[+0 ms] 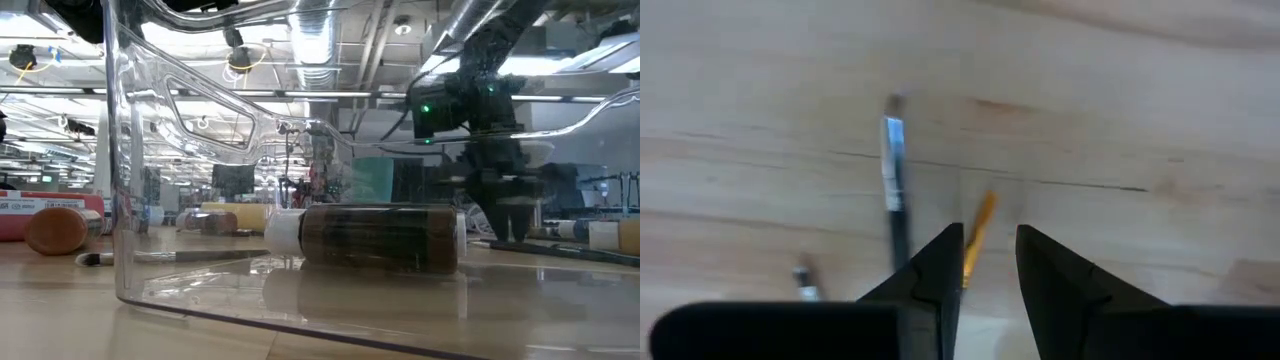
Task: Pick & Place Paint Supplies
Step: Put the gold paint brush into the green cup
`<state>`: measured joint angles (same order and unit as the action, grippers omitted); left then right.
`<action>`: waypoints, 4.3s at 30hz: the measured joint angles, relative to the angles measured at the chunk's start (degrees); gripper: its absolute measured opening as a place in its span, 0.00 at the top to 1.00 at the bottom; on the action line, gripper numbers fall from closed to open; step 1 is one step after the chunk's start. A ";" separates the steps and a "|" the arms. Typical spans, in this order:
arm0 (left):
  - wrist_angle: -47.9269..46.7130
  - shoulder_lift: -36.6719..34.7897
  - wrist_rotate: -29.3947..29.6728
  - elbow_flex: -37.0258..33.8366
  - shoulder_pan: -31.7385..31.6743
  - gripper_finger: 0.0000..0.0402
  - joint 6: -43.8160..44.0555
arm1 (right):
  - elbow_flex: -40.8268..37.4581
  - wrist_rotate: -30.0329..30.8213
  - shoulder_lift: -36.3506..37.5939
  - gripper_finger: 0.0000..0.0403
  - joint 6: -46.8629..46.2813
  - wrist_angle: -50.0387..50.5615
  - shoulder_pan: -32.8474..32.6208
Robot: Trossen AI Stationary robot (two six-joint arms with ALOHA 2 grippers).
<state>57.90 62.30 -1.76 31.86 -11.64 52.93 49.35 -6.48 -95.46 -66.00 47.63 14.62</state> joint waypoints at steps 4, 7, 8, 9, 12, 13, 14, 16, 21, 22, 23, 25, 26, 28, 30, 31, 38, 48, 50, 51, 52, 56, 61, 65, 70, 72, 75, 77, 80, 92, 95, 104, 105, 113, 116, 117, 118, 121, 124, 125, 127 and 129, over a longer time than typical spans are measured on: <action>0.00 0.00 0.02 0.00 0.00 1.00 -0.05 | -1.72 -0.33 1.25 0.78 -1.33 -2.46 -0.69; -0.01 0.00 0.26 0.00 -0.04 1.00 -0.09 | -1.86 0.06 1.66 0.78 -1.76 -3.12 -0.82; -0.01 0.00 0.28 0.00 -0.12 1.00 -0.11 | -1.82 0.14 1.68 0.78 -2.05 -3.72 -0.84; -0.01 0.00 0.28 0.00 -0.28 1.00 -0.11 | -1.78 0.39 1.69 0.78 -2.44 -4.00 -0.89; -0.01 0.00 0.28 0.00 -0.42 1.00 -0.14 | -1.78 0.98 1.70 0.78 -2.61 -4.13 -0.82; -0.01 0.00 0.28 0.00 -0.42 1.00 -0.15 | -1.78 1.00 1.70 0.78 -2.62 -4.22 -0.63; -0.01 0.00 0.30 0.00 -0.42 1.00 -0.15 | -1.78 0.99 1.70 0.78 -2.64 -4.33 -0.48; -0.01 0.00 0.28 0.00 -0.42 1.00 -0.15 | -1.78 1.10 1.70 0.78 -3.07 -4.62 -0.24; -0.01 0.00 0.28 0.00 -0.39 1.00 -0.17 | -1.75 1.63 1.73 0.78 -3.08 -4.71 0.12; -0.01 0.00 0.28 0.00 -0.39 1.00 -0.16 | -1.74 1.72 1.73 0.78 -3.08 -4.67 0.12; -0.01 0.00 0.28 0.00 -0.39 1.00 -0.16 | -1.74 1.82 1.73 0.79 -3.08 -4.62 0.12; -0.01 0.00 0.28 0.00 -0.39 1.00 -0.17 | -1.74 1.84 1.73 0.80 -3.06 -4.51 0.11; -0.01 0.00 0.28 0.00 -0.39 1.00 -0.17 | -1.74 1.84 1.73 0.80 -3.06 -4.43 -0.01; -0.01 0.00 0.28 0.00 -0.39 1.00 -0.17 | -1.74 2.08 1.73 0.83 -3.06 -4.32 -0.46; -0.01 0.00 0.28 0.00 -0.39 1.00 -0.17 | -1.74 2.27 1.74 0.86 -3.06 -4.14 -1.00; -0.01 0.00 0.28 0.00 -0.39 1.00 -0.17 | -1.74 2.31 1.75 0.88 -3.06 -4.03 -1.26; -0.01 0.00 0.27 0.00 -0.39 1.00 -0.20 | -1.74 2.69 1.77 0.99 -3.06 -3.95 -2.84; 0.01 0.00 0.26 0.00 -0.39 1.00 -0.20 | -1.74 2.25 1.77 1.00 -3.03 -3.88 -3.12; 0.01 0.00 0.26 0.00 -0.37 1.00 -0.20 | -1.74 2.20 1.88 1.00 -3.03 -3.90 -3.32; 0.00 0.00 0.26 0.00 -0.37 1.00 -0.20 | -1.76 1.73 2.01 1.00 -3.03 -3.91 -3.37; 0.01 0.00 0.26 0.00 -0.37 1.00 -0.20 | -1.76 1.58 2.06 1.00 -3.05 -3.99 -3.51; 0.01 0.00 0.26 0.00 -0.37 1.00 -0.20 | -0.77 1.88 2.79 1.00 -2.55 -3.66 -3.78; 0.01 0.00 0.31 0.00 -0.37 1.00 -0.20 | 1.06 3.78 3.79 1.00 -1.76 -2.64 -3.70; 0.01 0.00 0.33 0.00 -0.37 1.00 -0.20 | 1.88 5.73 5.66 1.00 -1.37 -2.54 -3.29; 0.01 -0.02 0.40 0.00 -0.37 1.00 -0.20 | 2.37 8.47 9.30 1.00 -1.33 -2.97 -2.08; 0.01 -0.02 0.44 0.00 -0.37 1.00 -0.20 | 2.36 9.56 10.68 1.00 -1.12 -3.05 -1.62; 0.01 -0.02 0.52 0.00 -0.37 1.00 -0.20 | 2.35 11.23 13.18 1.00 -0.33 -3.51 -0.95; 0.01 -0.02 0.68 0.00 -0.37 1.00 -0.20 | 2.35 12.62 14.65 1.00 -0.02 -3.86 -0.62; 0.01 -0.02 0.76 0.00 -0.37 1.00 -0.20 | 2.35 15.27 17.18 1.00 0.27 -5.77 -0.18; -0.05 -0.02 0.74 0.00 -0.37 1.00 -0.20 | 2.35 21.76 22.99 1.00 7.57 -19.11 2.25; -0.07 -0.02 0.72 0.00 -0.37 1.00 -0.20 | 2.45 21.75 23.32 1.00 10.03 -22.03 3.05; -1.46 -0.02 0.70 0.00 -0.37 1.00 -0.21 | 9.82 21.75 23.28 1.00 19.93 -23.67 6.57; -1.75 -0.02 0.70 0.00 -0.37 1.00 -0.20 | 10.90 21.75 23.28 1.00 21.11 -24.14 6.99; -2.18 -0.02 1.36 0.00 -0.37 1.00 -0.20 | 17.06 25.29 23.28 1.00 30.51 -26.30 9.33; -2.48 -0.02 1.88 0.00 -0.37 1.00 -0.22 | 17.23 25.38 23.28 1.00 33.95 -29.35 9.94; -2.59 -0.02 1.99 0.00 -0.37 1.00 -0.20 | 17.23 25.39 23.26 1.00 34.72 -30.18 10.10; -2.67 -0.02 1.99 0.00 -0.37 1.00 -0.20 | 17.23 25.70 23.14 1.00 35.45 -31.02 10.29; -2.65 -0.02 2.05 0.00 -0.37 1.00 -0.20 | 17.23 27.63 22.93 1.00 38.28 -32.14 10.31; -2.84 -0.02 2.31 0.00 -0.24 1.00 -0.15 | 16.42 30.23 22.18 1.00 41.31 -35.02 10.31; -2.93 -0.02 2.31 0.00 -0.13 1.00 -0.11 | 15.76 30.35 21.97 1.00 41.80 -35.40 10.31; -3.06 -0.02 2.32 0.00 0.07 1.00 -0.09 | 14.48 30.30 21.56 1.00 42.45 -36.40 10.65; -3.11 -0.02 2.29 0.00 0.07 1.00 -0.02 | 13.16 30.11 20.80 1.00 42.63 -41.20 10.29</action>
<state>54.79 62.28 0.54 31.86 -11.57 52.90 62.52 23.63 -74.66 -23.38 6.43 24.91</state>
